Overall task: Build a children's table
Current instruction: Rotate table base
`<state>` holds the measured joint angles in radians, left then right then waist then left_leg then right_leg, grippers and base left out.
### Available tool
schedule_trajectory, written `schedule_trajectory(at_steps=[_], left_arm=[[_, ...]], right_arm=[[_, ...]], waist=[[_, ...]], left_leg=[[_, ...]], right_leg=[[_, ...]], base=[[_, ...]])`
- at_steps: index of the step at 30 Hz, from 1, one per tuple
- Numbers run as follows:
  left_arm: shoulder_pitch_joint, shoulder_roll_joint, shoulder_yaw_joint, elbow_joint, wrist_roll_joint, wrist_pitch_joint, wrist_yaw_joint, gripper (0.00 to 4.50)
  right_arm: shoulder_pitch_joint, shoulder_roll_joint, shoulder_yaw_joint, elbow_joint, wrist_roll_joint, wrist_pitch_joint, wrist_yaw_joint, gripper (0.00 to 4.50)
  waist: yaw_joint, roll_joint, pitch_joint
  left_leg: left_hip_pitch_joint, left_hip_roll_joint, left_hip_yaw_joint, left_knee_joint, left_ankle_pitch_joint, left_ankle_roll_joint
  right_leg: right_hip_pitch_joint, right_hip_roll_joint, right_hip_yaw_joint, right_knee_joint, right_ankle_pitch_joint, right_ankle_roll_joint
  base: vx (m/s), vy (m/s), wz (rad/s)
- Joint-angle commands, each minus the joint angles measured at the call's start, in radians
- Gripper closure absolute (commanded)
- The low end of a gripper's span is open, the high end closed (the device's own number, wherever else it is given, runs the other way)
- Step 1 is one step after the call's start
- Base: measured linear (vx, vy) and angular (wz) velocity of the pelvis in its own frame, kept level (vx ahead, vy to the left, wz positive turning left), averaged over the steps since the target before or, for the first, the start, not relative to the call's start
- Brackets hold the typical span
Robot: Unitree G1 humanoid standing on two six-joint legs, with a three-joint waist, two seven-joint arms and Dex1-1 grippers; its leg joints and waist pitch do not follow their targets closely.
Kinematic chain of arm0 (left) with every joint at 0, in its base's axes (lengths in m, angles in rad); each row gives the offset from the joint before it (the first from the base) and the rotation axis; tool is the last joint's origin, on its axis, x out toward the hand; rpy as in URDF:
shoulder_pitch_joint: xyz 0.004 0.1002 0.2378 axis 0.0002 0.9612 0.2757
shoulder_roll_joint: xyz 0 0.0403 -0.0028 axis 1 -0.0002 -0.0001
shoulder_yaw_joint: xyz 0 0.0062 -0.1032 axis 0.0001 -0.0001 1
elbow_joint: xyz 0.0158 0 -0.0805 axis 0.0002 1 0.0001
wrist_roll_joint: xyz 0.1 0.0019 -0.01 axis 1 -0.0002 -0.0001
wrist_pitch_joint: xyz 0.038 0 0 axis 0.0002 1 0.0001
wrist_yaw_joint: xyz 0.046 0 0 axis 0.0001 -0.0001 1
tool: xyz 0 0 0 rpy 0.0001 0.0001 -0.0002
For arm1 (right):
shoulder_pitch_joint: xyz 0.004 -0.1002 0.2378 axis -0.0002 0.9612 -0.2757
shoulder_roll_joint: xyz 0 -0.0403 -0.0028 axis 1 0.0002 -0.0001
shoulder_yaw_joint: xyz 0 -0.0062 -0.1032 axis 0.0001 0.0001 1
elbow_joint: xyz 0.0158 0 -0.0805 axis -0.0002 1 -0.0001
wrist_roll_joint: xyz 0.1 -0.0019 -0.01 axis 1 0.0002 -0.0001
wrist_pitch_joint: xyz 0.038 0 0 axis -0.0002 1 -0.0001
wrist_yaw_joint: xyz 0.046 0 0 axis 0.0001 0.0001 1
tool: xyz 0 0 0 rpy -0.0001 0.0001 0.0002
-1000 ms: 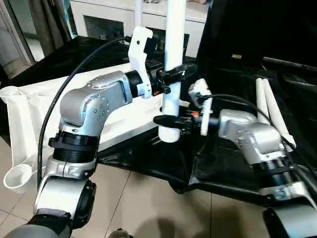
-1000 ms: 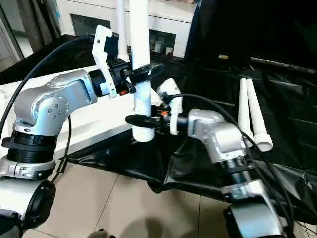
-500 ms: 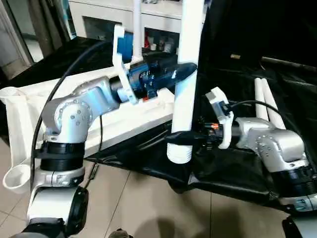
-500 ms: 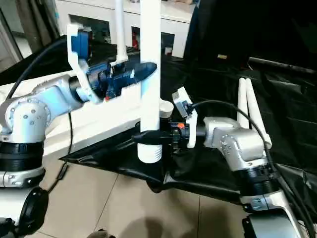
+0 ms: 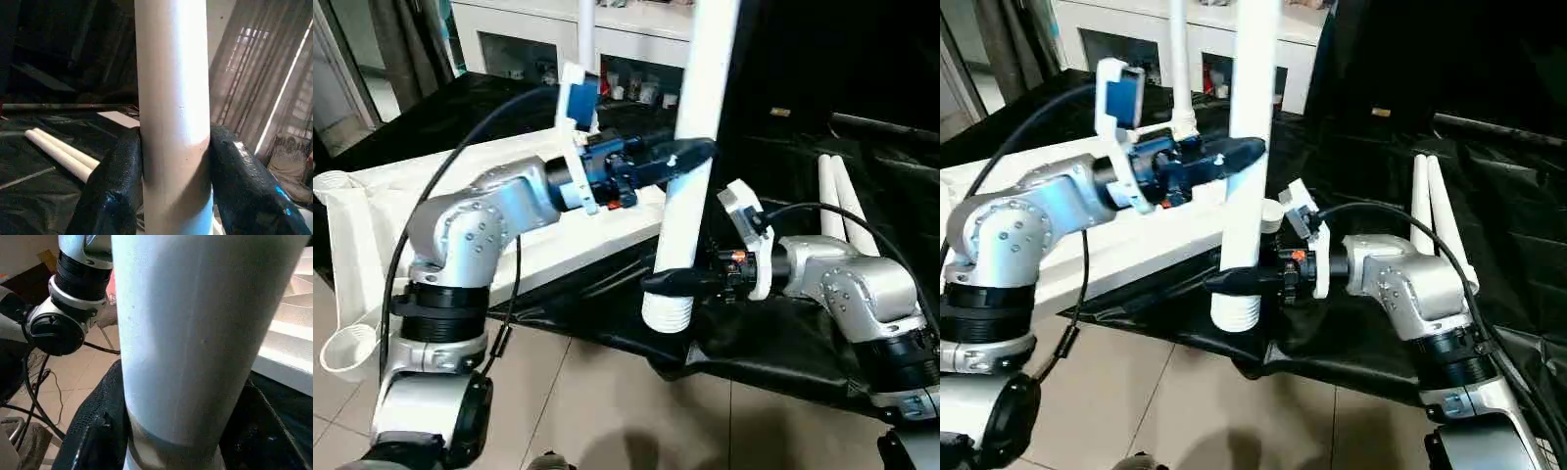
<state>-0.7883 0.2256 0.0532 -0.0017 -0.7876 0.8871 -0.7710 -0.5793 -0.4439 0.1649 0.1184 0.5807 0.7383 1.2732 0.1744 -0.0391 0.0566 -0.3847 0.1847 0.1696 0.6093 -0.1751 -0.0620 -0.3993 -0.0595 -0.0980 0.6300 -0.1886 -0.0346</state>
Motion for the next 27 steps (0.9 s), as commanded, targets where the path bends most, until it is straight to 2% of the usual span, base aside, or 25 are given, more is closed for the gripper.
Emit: schedule_trajectory(at_steps=[1, 2, 4, 7, 8, 13, 14, 17, 19, 22, 25, 26, 27], left_arm=[[-0.009, -0.008, -0.009, -0.010, 0.005, 0.010, 0.030, 2.70], [-0.010, -0.008, -0.006, -0.008, 0.005, 0.010, 0.035, 2.70], [-0.014, -0.007, 0.018, -0.004, 0.010, 0.004, 0.060, 2.71], [-0.014, -0.005, 0.029, -0.005, 0.006, 0.002, 0.065, 2.71], [-0.011, -0.003, 0.039, -0.008, 0.007, -0.005, 0.074, 2.71], [-0.007, 0.019, 0.021, -0.013, 0.030, -0.011, 0.077, 2.71], [-0.007, 0.020, 0.021, -0.017, 0.024, -0.002, 0.076, 2.15], [-0.013, 0.008, 0.028, -0.015, 0.020, 0.007, 0.098, 1.97], [-0.017, 0.006, 0.024, -0.006, 0.036, -0.010, 0.104, 1.59], [-0.017, 0.006, 0.013, 0.003, 0.057, -0.035, 0.108, 1.49], [-0.006, 0.010, 0.001, -0.013, 0.058, -0.041, 0.104, 1.16], [-0.006, 0.010, 0.001, -0.013, 0.058, -0.041, 0.104, 1.44], [-0.005, 0.009, 0.001, -0.015, 0.051, -0.036, 0.108, 1.44]], right_arm=[[-0.010, -0.005, 0.013, -0.021, -0.021, -0.020, -0.006, 2.59], [-0.011, -0.005, 0.015, -0.020, -0.027, -0.028, -0.007, 2.59], [-0.019, 0.007, 0.023, 0.003, -0.082, -0.104, -0.045, 2.59], [-0.026, 0.012, 0.023, 0.020, -0.091, -0.113, -0.055, 2.59], [-0.032, 0.014, 0.022, 0.031, -0.094, -0.115, -0.056, 2.59], [-0.051, 0.030, 0.014, 0.063, -0.108, -0.128, -0.083, 2.59], [-0.054, 0.035, 0.012, 0.071, -0.111, -0.132, -0.088, 2.59], [-0.064, 0.044, 0.008, 0.091, -0.116, -0.138, -0.101, 2.59], [-0.068, 0.045, 0.006, 0.100, -0.118, -0.140, -0.104, 2.59], [-0.072, 0.047, 0.002, 0.113, -0.125, -0.142, -0.104, 2.59], [-0.072, 0.047, 0.002, 0.115, -0.122, -0.140, -0.097, 2.59], [-0.072, 0.047, 0.002, 0.115, -0.122, -0.140, -0.097, 2.59], [-0.073, 0.047, 0.003, 0.116, -0.123, -0.141, -0.095, 2.59]], waist=[[0.004, 0.004, -0.073], [0.004, 0.004, -0.072], [0.005, 0.000, -0.072], [0.003, 0.001, -0.072], [0.003, -0.002, -0.072], [0.003, -0.003, -0.073], [0.003, -0.001, -0.073], [0.002, 0.001, -0.073], [0.003, 0.001, -0.072], [0.003, 0.000, -0.073], [0.003, 0.002, -0.074], [0.003, 0.001, -0.074], [0.003, 0.002, -0.074]], left_leg=[[0.016, 0.053, -0.020, -0.066, -0.145, -0.002], [0.015, 0.054, -0.021, -0.067, -0.144, -0.003], [0.015, 0.053, -0.020, -0.066, -0.142, -0.007], [0.015, 0.053, -0.020, -0.066, -0.138, -0.004], [0.015, 0.053, -0.019, -0.066, -0.135, -0.001], [0.013, 0.052, -0.019, -0.066, -0.118, 0.005], [0.014, 0.052, -0.019, -0.066, -0.121, 0.004], [0.016, 0.053, -0.020, -0.067, -0.127, -0.008], [0.016, 0.053, -0.019, -0.067, -0.129, -0.007], [0.015, 0.052, -0.020, -0.067, -0.132, -0.003], [0.014, 0.052, -0.020, -0.067, -0.127, -0.003], [0.014, 0.053, -0.020, -0.067, -0.125, -0.003], [0.015, 0.053, -0.020, -0.066, -0.123, -0.002]], right_leg=[[0.059, -0.100, 0.063, -0.080, -0.205, -0.140], [0.058, -0.101, 0.063, -0.080, -0.207, -0.138], [0.058, -0.103, 0.063, -0.081, -0.221, -0.130], [0.057, -0.101, 0.063, -0.081, -0.220, -0.131], [0.058, -0.100, 0.063, -0.080, -0.215, -0.129], [0.058, -0.100, 0.063, -0.077, -0.196, -0.130], [0.057, -0.100, 0.063, -0.076, -0.197, -0.133], [0.055, -0.099, 0.063, -0.075, -0.195, -0.137], [0.057, -0.100, 0.064, -0.076, -0.192, -0.136], [0.058, -0.100, 0.064, -0.078, -0.199, -0.124], [0.059, -0.101, 0.064, -0.077, -0.189, -0.126], [0.059, -0.100, 0.064, -0.076, -0.185, -0.127], [0.058, -0.100, 0.063, -0.075, -0.176, -0.131]], base=[[0.000, 0.000, 0.00], [0.000, 0.000, 0.00], [0.000, 0.000, 0.00], [0.000, 0.000, 0.00], [0.000, 0.000, 0.00], [0.000, 0.000, 0.00], [0.000, 0.000, 0.00], [0.000, 0.000, 0.00], [0.000, 0.000, 0.00], [0.000, 0.000, 0.00], [0.000, 0.000, 0.00], [0.000, 0.000, 0.00], [0.000, 0.000, 0.00]])
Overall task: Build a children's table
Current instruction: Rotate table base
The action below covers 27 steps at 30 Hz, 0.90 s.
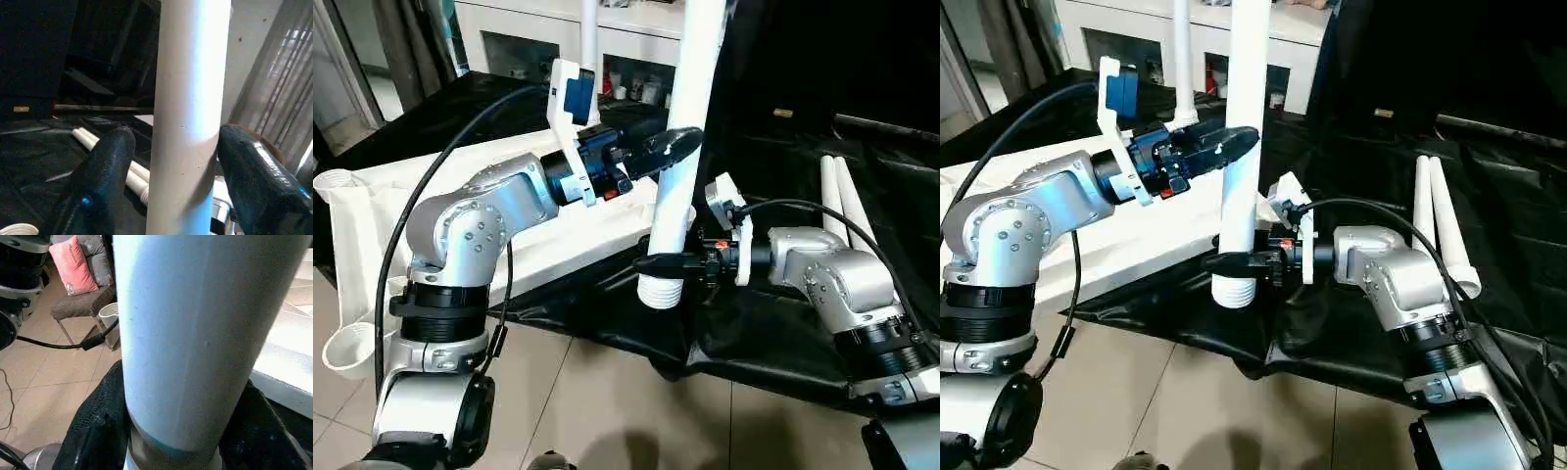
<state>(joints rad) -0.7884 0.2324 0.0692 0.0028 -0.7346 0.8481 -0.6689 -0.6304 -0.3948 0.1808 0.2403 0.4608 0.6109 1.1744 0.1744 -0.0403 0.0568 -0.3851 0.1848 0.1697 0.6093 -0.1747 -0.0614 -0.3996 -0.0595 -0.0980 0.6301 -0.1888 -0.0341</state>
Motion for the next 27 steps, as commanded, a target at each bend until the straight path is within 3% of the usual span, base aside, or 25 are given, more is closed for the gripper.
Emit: schedule_trajectory(at_steps=[1, 6, 10, 14, 16, 19, 21, 23, 27], left_arm=[[-0.004, -0.005, -0.010, -0.021, -0.006, 0.012, 0.019, 1.62], [-0.003, -0.019, -0.016, -0.026, -0.018, 0.033, 0.013, 1.72], [-0.012, -0.050, -0.030, -0.021, -0.033, 0.054, 0.025, 1.37], [-0.016, -0.046, -0.056, -0.011, 0.033, 0.004, 0.046, 0.95], [-0.024, -0.054, -0.030, 0.009, 0.026, 0.011, 0.070, 1.41], [-0.034, -0.059, -0.001, 0.031, 0.022, 0.017, 0.095, 1.32], [-0.040, -0.060, 0.014, 0.047, 0.023, 0.007, 0.107, 1.84], [-0.044, -0.057, 0.020, 0.056, 0.020, -0.001, 0.102, 1.84], [-0.053, -0.060, 0.039, 0.068, 0.017, -0.007, 0.117, 2.30]], right_arm=[[-0.020, -0.002, -0.012, -0.008, -0.003, -0.012, 0.003, 2.59], [-0.021, 0.000, -0.011, -0.007, -0.005, -0.011, 0.003, 2.59], [-0.026, 0.001, -0.007, 0.000, -0.012, -0.015, -0.003, 2.59], [-0.029, 0.002, -0.006, 0.005, -0.016, -0.019, -0.005, 2.59], [-0.030, 0.002, -0.006, 0.007, -0.018, -0.020, -0.004, 2.59], [-0.030, 0.002, -0.004, 0.008, -0.021, -0.023, -0.003, 2.59], [-0.030, 0.001, -0.003, 0.009, -0.021, -0.023, -0.001, 2.59], [-0.030, 0.002, -0.003, 0.009, -0.022, -0.023, 0.000, 2.59], [-0.032, 0.006, -0.001, 0.015, -0.047, -0.058, -0.020, 2.59]], waist=[[0.002, 0.002, -0.073], [0.003, 0.002, -0.073], [0.003, 0.001, -0.073], [0.003, -0.001, -0.074], [0.003, 0.001, -0.073], [0.003, 0.000, -0.074], [0.003, -0.002, -0.074], [0.004, 0.001, -0.075], [0.003, -0.001, -0.074]], left_leg=[[0.015, 0.053, -0.020, -0.067, -0.127, -0.002], [0.016, 0.053, -0.019, -0.066, -0.133, -0.002], [0.015, 0.052, -0.019, -0.066, -0.131, -0.001], [0.015, 0.052, -0.020, -0.066, -0.125, 0.005], [0.013, 0.052, -0.019, -0.065, -0.123, 0.004], [0.014, 0.052, -0.020, -0.065, -0.124, 0.002], [0.014, 0.051, -0.019, -0.064, -0.120, 0.004], [0.016, 0.052, -0.019, -0.064, -0.119, 0.005], [0.015, 0.052, -0.019, -0.065, -0.118, 0.004]], right_leg=[[0.058, -0.099, 0.063, -0.075, -0.175, -0.135], [0.058, -0.101, 0.063, -0.077, -0.189, -0.139], [0.060, -0.101, 0.063, -0.078, -0.193, -0.138], [0.060, -0.099, 0.063, -0.077, -0.190, -0.128], [0.060, -0.100, 0.063, -0.078, -0.192, -0.124], [0.059, -0.099, 0.062, -0.078, -0.191, -0.124], [0.060, -0.098, 0.062, -0.077, -0.184, -0.127], [0.058, -0.099, 0.062, -0.077, -0.182, -0.133], [0.059, -0.100, 0.062, -0.075, -0.176, -0.135]], base=[[0.000, 0.000, 0.00], [0.000, 0.000, 0.00], [0.000, 0.000, 0.00], [0.000, 0.000, 0.00], [0.000, 0.000, 0.00], [0.000, 0.000, 0.00], [0.000, 0.000, 0.00], [0.000, 0.000, 0.00], [0.000, 0.000, 0.00]])
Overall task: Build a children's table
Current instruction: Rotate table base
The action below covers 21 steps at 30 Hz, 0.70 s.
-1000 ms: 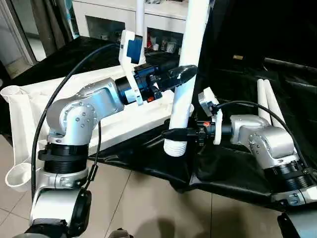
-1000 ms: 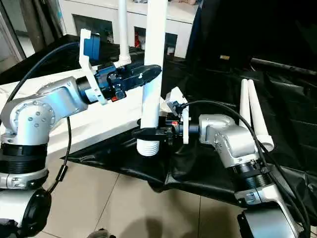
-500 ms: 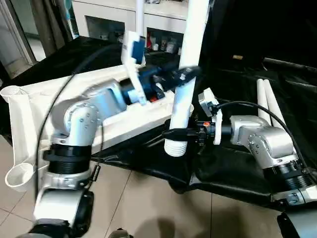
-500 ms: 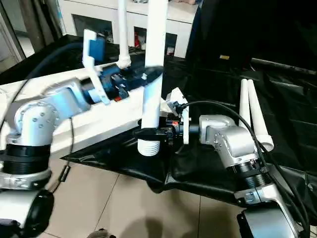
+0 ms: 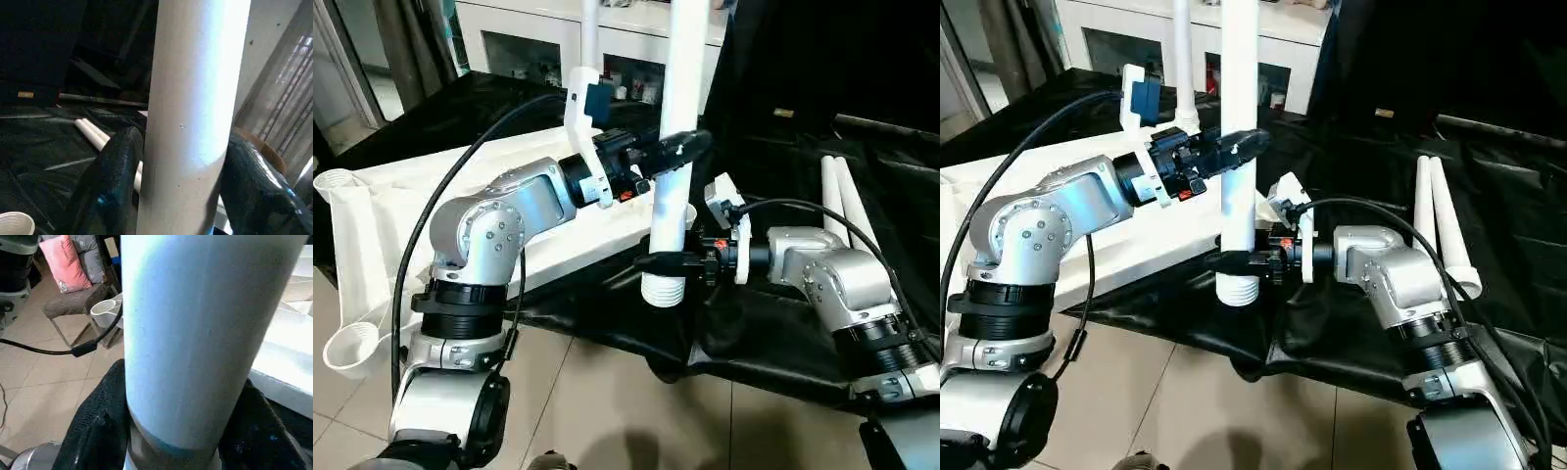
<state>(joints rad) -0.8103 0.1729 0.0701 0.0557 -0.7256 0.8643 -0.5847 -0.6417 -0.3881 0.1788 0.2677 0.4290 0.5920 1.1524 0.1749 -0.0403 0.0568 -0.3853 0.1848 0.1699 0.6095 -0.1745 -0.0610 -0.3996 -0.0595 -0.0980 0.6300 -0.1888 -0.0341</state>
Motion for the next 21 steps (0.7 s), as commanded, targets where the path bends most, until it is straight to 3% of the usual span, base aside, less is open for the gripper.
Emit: schedule_trajectory(at_steps=[1, 2, 10, 21], left_arm=[[-0.032, -0.001, 0.039, 0.016, 0.008, -0.024, 0.034, 2.34], [-0.033, -0.003, 0.041, 0.016, 0.008, -0.024, 0.037, 2.46], [-0.040, -0.005, 0.035, 0.022, 0.025, -0.044, 0.048, 2.69], [-0.032, 0.000, 0.001, 0.005, 0.078, -0.115, 0.032, 2.70]], right_arm=[[-0.021, 0.001, 0.000, -0.011, -0.020, -0.047, -0.001, 2.59], [-0.023, 0.005, -0.005, -0.008, -0.021, -0.050, -0.005, 2.24], [-0.040, 0.012, -0.021, -0.006, -0.014, -0.019, -0.035, 1.47], [-0.072, 0.056, -0.057, 0.035, -0.033, 0.062, -0.186, 1.43]], waist=[[0.002, -0.001, -0.074], [0.002, -0.001, -0.074], [-0.001, -0.002, -0.075], [-0.003, -0.006, -0.075]], left_leg=[[0.015, 0.051, -0.019, -0.064, -0.119, 0.003], [0.015, 0.051, -0.019, -0.065, -0.124, 0.005], [0.016, 0.052, -0.019, -0.065, -0.115, 0.007], [0.017, 0.053, -0.019, -0.067, -0.103, -0.006]], right_leg=[[0.058, -0.099, 0.062, -0.076, -0.177, -0.136], [0.059, -0.101, 0.063, -0.077, -0.185, -0.134], [0.058, -0.099, 0.063, -0.075, -0.168, -0.135], [0.057, -0.101, 0.064, -0.071, -0.159, -0.129]], base=[[0.000, 0.000, 0.00], [0.000, 0.000, 0.00], [0.000, 0.000, 0.00], [0.000, 0.000, 0.00]])
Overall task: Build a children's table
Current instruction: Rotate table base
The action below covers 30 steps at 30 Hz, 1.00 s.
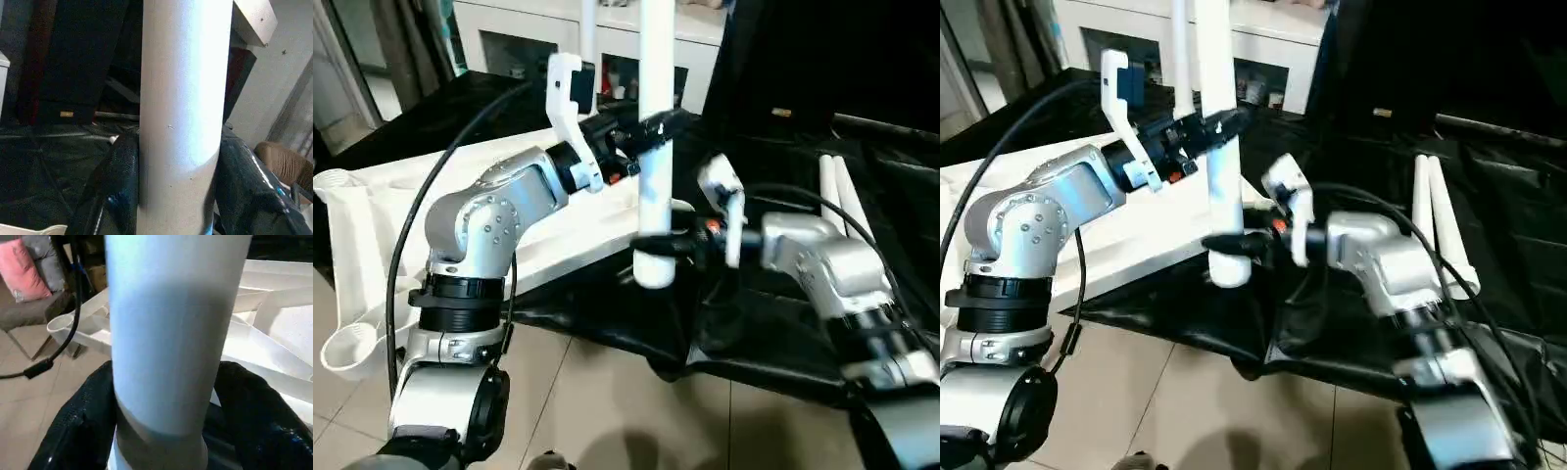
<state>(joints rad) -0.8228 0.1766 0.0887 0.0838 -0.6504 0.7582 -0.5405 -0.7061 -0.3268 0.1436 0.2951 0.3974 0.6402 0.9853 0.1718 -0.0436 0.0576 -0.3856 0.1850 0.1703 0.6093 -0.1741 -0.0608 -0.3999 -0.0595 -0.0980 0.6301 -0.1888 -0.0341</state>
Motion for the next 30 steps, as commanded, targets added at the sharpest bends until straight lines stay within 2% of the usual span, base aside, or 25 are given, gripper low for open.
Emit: schedule_trajectory(at_steps=[1, 8, 10, 14, 19, 24, 26, 27, 30], left_arm=[[-0.019, -0.004, -0.017, -0.023, 0.002, -0.009, -0.013, 2.70], [-0.007, -0.002, -0.032, -0.033, 0.004, -0.012, -0.037, 2.70], [-0.004, 0.001, -0.037, -0.038, 0.003, -0.015, -0.051, 2.70], [-0.002, 0.004, -0.044, -0.043, -0.002, -0.014, -0.066, 2.70], [0.000, 0.010, -0.047, -0.045, -0.003, -0.012, -0.076, 2.70], [0.002, 0.018, -0.055, -0.050, -0.001, -0.014, -0.096, 2.70], [0.006, 0.036, -0.086, -0.061, 0.026, -0.020, -0.112, 2.70], [0.008, 0.039, -0.094, -0.064, 0.027, -0.010, -0.113, 2.15], [0.010, 0.024, -0.075, -0.060, 0.018, -0.017, -0.096, 1.99]], right_arm=[[-0.007, -0.005, -0.022, 0.008, -0.001, 0.014, -0.019, 1.43], [-0.002, 0.020, -0.026, 0.000, 0.019, 0.043, -0.041, 1.43], [-0.005, 0.023, -0.031, 0.000, 0.025, 0.054, -0.045, 1.76], [-0.007, 0.022, -0.034, -0.004, 0.030, 0.063, -0.036, 1.88], [-0.005, 0.017, -0.034, -0.012, 0.030, 0.073, -0.026, 2.42], [-0.003, 0.011, -0.028, -0.019, 0.040, 0.080, -0.014, 2.50], [0.000, 0.011, -0.026, -0.022, 0.039, 0.076, -0.012, 2.50], [0.003, 0.013, -0.025, -0.023, 0.036, 0.071, -0.013, 2.51], [0.012, 0.028, -0.033, -0.021, 0.028, 0.046, -0.037, 2.51]], waist=[[0.000, -0.003, -0.076], [0.000, -0.004, -0.074], [0.000, -0.002, -0.074], [0.000, -0.003, -0.074], [0.000, -0.003, -0.074], [0.000, -0.004, -0.074], [0.001, -0.003, -0.074], [0.001, -0.001, -0.074], [0.000, 0.001, -0.074]], left_leg=[[0.017, 0.053, -0.019, -0.066, -0.100, -0.005], [0.017, 0.053, -0.019, -0.069, -0.117, -0.015], [0.018, 0.053, -0.018, -0.069, -0.117, -0.015], [0.018, 0.054, -0.018, -0.069, -0.112, -0.013], [0.018, 0.054, -0.018, -0.069, -0.113, -0.016], [0.018, 0.054, -0.018, -0.069, -0.109, -0.016], [0.018, 0.053, -0.018, -0.069, -0.109, -0.016], [0.017, 0.054, -0.019, -0.070, -0.111, -0.018], [0.018, 0.054, -0.018, -0.069, -0.116, -0.022]], right_leg=[[0.058, -0.101, 0.064, -0.070, -0.151, -0.130], [0.059, -0.103, 0.065, -0.074, -0.171, -0.123], [0.058, -0.103, 0.065, -0.073, -0.169, -0.123], [0.057, -0.102, 0.065, -0.073, -0.162, -0.124], [0.058, -0.104, 0.065, -0.073, -0.167, -0.119], [0.057, -0.103, 0.065, -0.072, -0.171, -0.115], [0.057, -0.103, 0.066, -0.072, -0.170, -0.114], [0.057, -0.103, 0.066, -0.071, -0.168, -0.116], [0.056, -0.103, 0.066, -0.073, -0.164, -0.120]], base=[[0.000, 0.000, 0.00], [0.000, 0.000, 0.00], [0.000, 0.000, 0.00], [0.000, 0.000, 0.00], [0.000, 0.000, 0.00], [0.000, 0.000, 0.00], [0.000, 0.000, 0.00], [0.000, 0.000, 0.00], [0.000, 0.000, 0.00]])
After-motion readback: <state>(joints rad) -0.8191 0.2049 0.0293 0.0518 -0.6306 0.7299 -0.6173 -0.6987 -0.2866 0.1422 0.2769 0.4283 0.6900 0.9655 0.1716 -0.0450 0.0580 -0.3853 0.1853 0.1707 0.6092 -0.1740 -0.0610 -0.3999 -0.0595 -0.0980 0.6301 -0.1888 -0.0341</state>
